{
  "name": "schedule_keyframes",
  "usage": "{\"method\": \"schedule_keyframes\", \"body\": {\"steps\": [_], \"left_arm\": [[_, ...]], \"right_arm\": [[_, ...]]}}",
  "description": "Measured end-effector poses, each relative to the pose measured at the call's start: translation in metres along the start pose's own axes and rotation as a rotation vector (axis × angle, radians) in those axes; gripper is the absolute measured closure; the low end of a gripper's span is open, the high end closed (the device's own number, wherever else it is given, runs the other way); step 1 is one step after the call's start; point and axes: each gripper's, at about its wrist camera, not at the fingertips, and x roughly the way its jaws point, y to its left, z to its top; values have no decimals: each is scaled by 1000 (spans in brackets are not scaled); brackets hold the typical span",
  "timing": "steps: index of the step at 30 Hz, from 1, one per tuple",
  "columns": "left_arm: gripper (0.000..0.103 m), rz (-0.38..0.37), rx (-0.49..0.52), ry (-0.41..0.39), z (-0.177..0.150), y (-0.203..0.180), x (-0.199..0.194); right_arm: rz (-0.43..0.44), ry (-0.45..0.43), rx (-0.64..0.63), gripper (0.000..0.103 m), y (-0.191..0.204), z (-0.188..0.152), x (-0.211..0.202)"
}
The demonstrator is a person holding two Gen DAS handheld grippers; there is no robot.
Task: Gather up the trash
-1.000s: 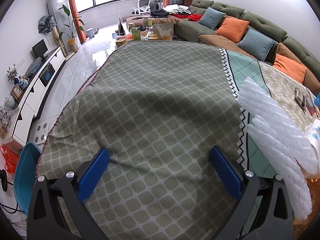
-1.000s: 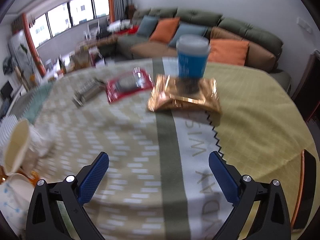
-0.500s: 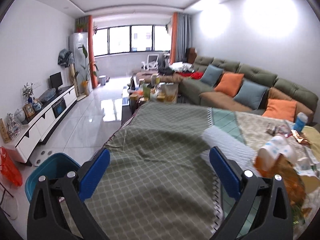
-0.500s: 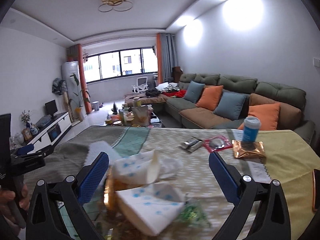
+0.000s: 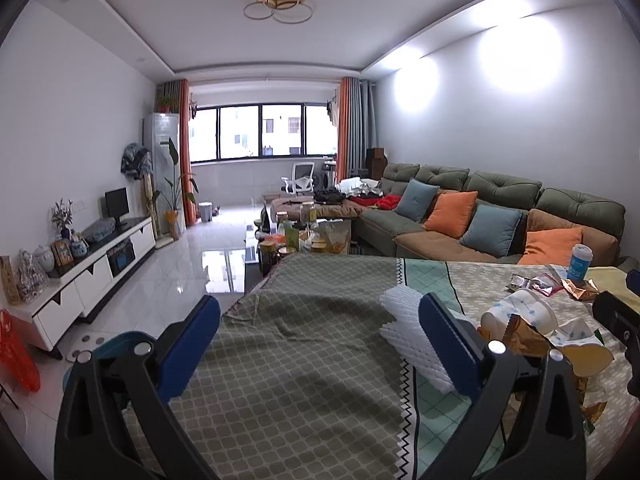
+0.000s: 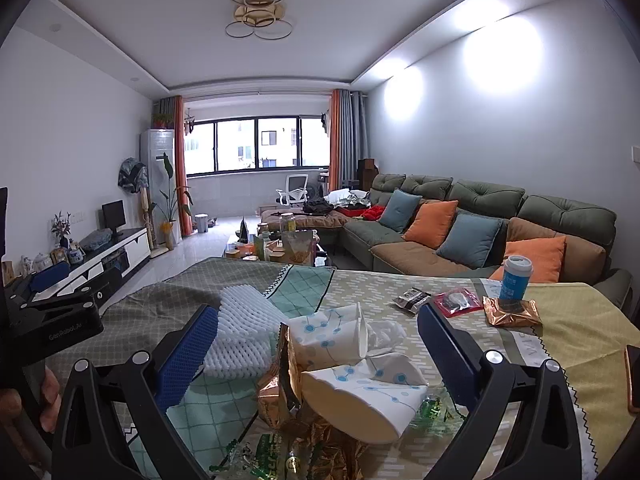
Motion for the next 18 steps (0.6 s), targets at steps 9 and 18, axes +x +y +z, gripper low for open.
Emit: {"method": "schedule_keyframes", "body": {"steps": [9,18], "left_arm": [[3,-23,-12,-35,-1,0,-11],[3,-42,10,-64,-4,-7,-18]], "right_arm": [[-10,-14,16,4,0,-5,-4],[-12,-34,18,4,0,-4,-8]]}}
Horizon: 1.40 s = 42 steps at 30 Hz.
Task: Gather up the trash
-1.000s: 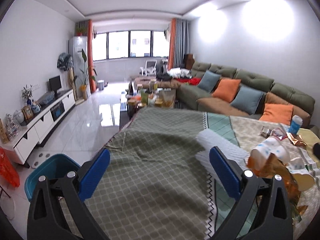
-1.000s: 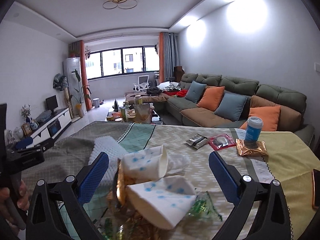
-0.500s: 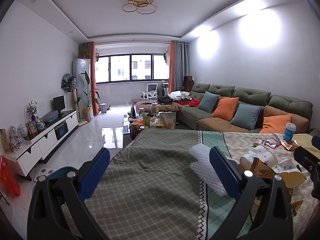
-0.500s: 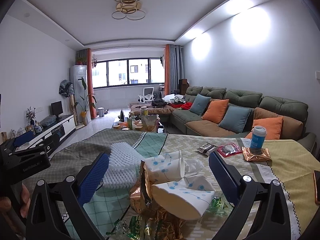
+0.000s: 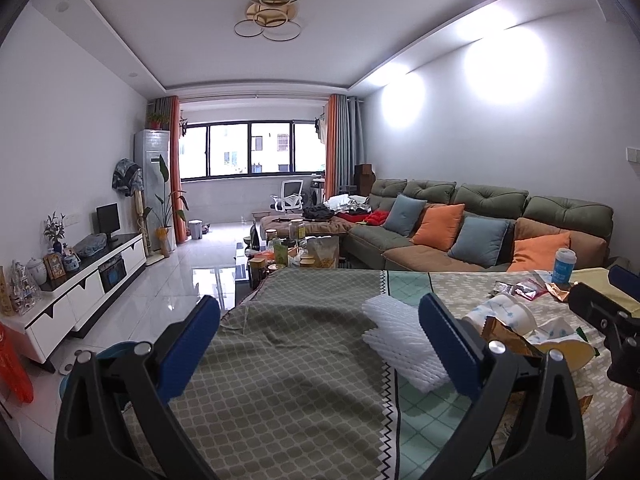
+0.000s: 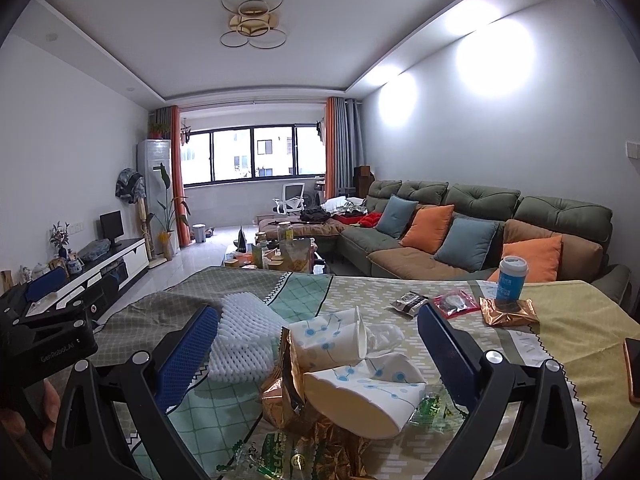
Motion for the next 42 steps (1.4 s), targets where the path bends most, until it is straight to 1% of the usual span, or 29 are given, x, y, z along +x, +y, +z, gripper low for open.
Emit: {"method": "schedule_keyframes", "body": {"steps": [25,42], "left_arm": [[3,-13,-9,-29,-2,-3,-5],[3,-12,-10,-30,-2,-3,-7]], "right_arm": [[-1,-16,2,4,0,1,-3],[-2,-17,0,4,0,1,-4]]}}
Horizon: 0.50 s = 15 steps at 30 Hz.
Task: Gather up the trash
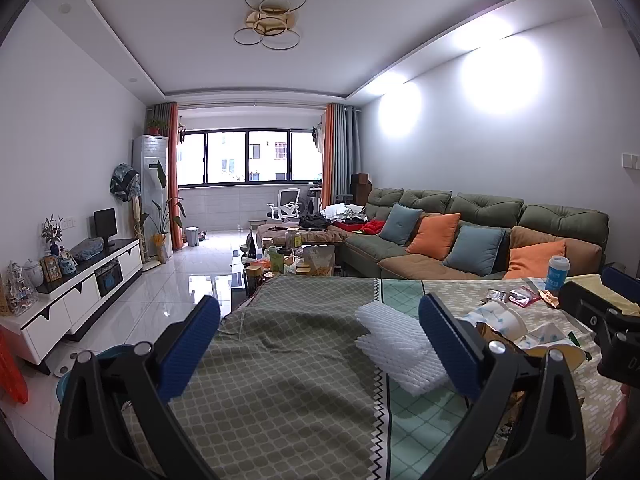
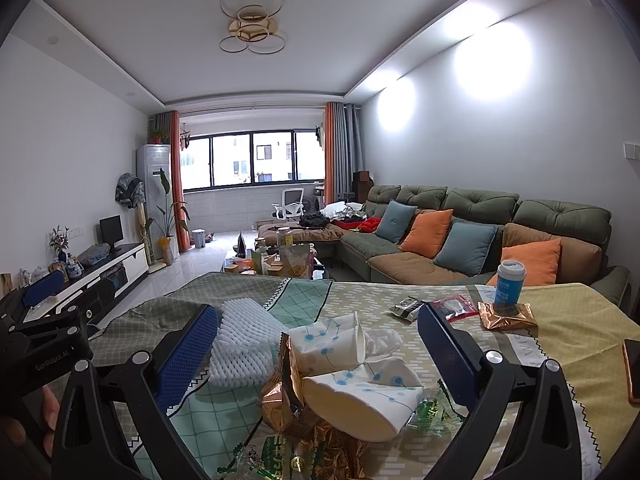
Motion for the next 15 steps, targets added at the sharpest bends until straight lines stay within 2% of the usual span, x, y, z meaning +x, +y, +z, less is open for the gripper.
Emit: {"method": "schedule_keyframes", "body": {"steps": [15], "left_arm": [[3,-2,-5,2,0,-1,0]], "right_arm": [[0,-1,4,4,0,0,0]]}}
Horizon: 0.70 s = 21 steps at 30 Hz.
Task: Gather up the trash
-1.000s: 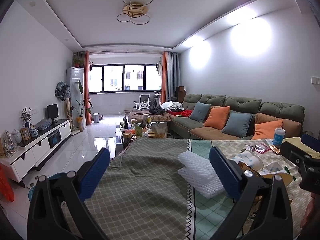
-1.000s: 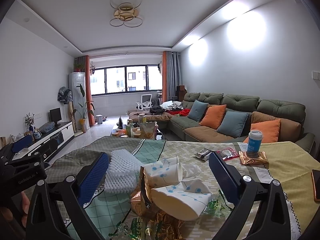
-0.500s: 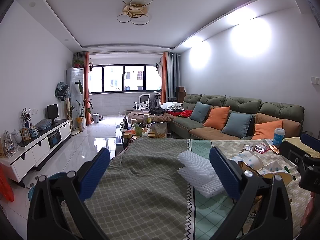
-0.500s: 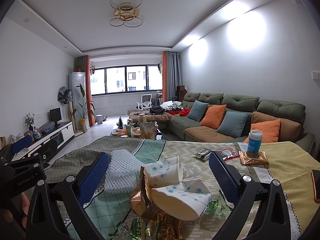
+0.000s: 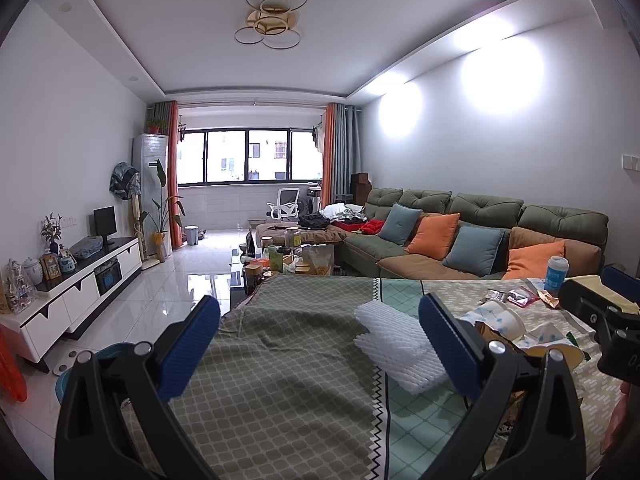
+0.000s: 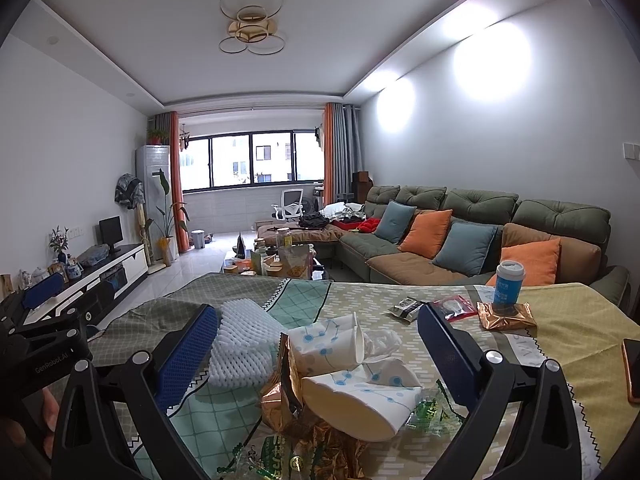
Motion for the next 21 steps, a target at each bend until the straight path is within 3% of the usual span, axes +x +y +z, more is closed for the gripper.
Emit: {"method": "schedule_keyframes", "body": {"steps": [21], "left_arm": [[3,22,1,29,-3,0,7]], "right_arm": [[1,12,-1,4,1,1,0]]}}
